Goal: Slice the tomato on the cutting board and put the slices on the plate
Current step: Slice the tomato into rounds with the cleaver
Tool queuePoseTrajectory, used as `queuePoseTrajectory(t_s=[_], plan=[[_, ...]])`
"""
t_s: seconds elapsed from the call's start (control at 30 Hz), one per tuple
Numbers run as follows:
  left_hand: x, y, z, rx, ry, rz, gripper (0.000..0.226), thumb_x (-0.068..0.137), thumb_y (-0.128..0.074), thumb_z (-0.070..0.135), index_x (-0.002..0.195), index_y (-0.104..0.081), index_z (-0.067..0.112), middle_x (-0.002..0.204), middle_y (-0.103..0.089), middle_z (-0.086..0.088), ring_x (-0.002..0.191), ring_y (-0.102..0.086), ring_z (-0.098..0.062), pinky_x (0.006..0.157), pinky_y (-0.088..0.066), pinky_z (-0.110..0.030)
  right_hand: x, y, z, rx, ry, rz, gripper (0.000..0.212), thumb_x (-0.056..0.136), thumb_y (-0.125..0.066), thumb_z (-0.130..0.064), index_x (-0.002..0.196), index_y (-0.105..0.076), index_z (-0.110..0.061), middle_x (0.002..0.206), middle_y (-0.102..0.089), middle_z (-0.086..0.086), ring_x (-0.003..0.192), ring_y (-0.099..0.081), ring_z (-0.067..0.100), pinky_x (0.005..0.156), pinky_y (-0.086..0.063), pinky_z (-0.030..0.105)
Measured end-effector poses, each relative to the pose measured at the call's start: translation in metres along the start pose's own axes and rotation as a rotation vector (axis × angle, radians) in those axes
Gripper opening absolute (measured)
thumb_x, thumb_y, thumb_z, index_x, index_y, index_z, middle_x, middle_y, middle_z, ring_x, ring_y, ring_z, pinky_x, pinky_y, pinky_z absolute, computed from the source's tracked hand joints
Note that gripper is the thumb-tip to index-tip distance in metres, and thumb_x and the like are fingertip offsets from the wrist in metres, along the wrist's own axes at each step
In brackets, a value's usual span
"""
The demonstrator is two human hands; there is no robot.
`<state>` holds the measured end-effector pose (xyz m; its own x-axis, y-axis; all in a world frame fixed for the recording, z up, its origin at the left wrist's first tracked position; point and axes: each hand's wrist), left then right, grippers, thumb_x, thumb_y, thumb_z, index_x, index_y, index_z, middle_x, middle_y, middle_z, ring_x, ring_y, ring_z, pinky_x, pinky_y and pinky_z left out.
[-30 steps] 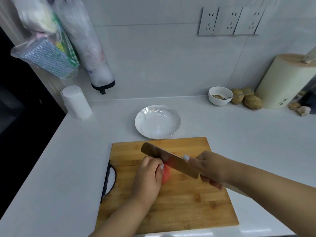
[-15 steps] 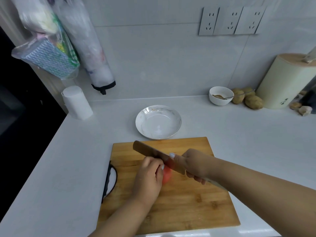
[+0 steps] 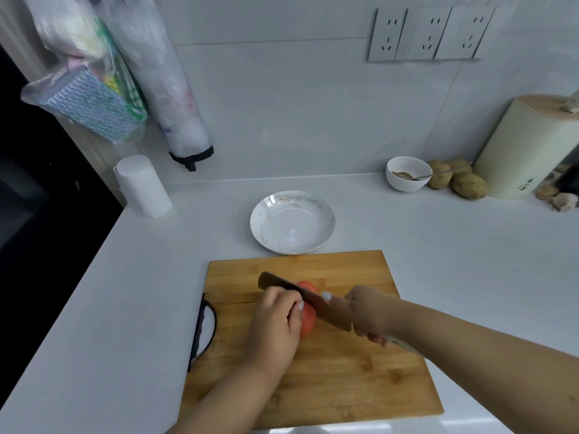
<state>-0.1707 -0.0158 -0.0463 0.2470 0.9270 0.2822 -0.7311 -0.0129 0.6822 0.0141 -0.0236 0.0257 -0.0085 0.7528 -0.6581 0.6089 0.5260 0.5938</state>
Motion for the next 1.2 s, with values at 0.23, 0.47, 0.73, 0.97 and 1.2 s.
queuePoseTrajectory(t_s=[0.23,0.47,0.73,0.97,1.2], plan=[[-0.002,0.003,0.003,-0.027,0.010,-0.004,0.009,0.092,-0.053,0.019,0.092,-0.061,0.024,0.098,-0.049,0.011,0.087,-0.049,-0.004,0.072,-0.041,-0.014,-0.002,-0.009,0.000,0.079,-0.025,0.032,0.070,0.087,-0.032,-0.074,0.080,-0.053,-0.008,0.069,-0.056,0.016,0.048,-0.048,0.023,0.051,-0.047,0.027],[-0.004,0.001,0.004,-0.018,0.013,0.017,0.010,0.090,-0.055,0.013,0.092,-0.062,0.020,0.098,-0.049,0.010,0.084,-0.051,-0.005,0.070,-0.040,-0.013,-0.024,0.003,-0.003,0.099,0.025,0.051,0.084,0.091,-0.031,-0.069,0.105,-0.063,0.007,0.064,-0.055,0.010,0.044,-0.047,0.019,0.049,-0.046,0.025],[-0.005,0.001,0.003,-0.003,-0.006,0.026,0.008,0.091,-0.056,0.016,0.090,-0.062,0.021,0.096,-0.049,0.010,0.082,-0.052,-0.008,0.069,-0.043,-0.017,-0.046,0.017,0.004,0.074,0.051,0.056,0.081,0.089,-0.033,-0.070,0.097,-0.064,0.004,0.054,-0.051,0.004,0.032,-0.043,0.012,0.044,-0.044,0.022],[-0.005,0.002,0.004,0.004,0.011,0.029,0.008,0.090,-0.056,0.015,0.090,-0.063,0.020,0.097,-0.049,0.011,0.082,-0.051,-0.005,0.069,-0.036,-0.008,-0.039,0.014,-0.002,0.065,0.059,0.047,0.085,0.088,-0.031,-0.072,0.102,-0.064,0.005,0.060,-0.054,0.008,0.037,-0.045,0.016,0.043,-0.044,0.021],[-0.005,0.001,0.004,-0.006,0.005,0.034,0.008,0.089,-0.057,0.014,0.091,-0.063,0.019,0.096,-0.048,0.012,0.083,-0.051,-0.005,0.070,-0.036,-0.008,-0.007,0.001,-0.023,0.037,0.087,0.052,0.078,0.086,-0.027,-0.076,0.081,-0.059,-0.005,0.071,-0.060,0.019,0.056,-0.056,0.028,0.054,-0.050,0.030]])
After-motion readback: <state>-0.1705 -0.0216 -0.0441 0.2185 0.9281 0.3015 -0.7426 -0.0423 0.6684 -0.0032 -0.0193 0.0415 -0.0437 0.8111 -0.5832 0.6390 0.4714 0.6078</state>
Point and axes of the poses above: each hand's wrist, its own x-axis towards the middle knuckle, its own y-axis out of the back of the hand, z = x × y
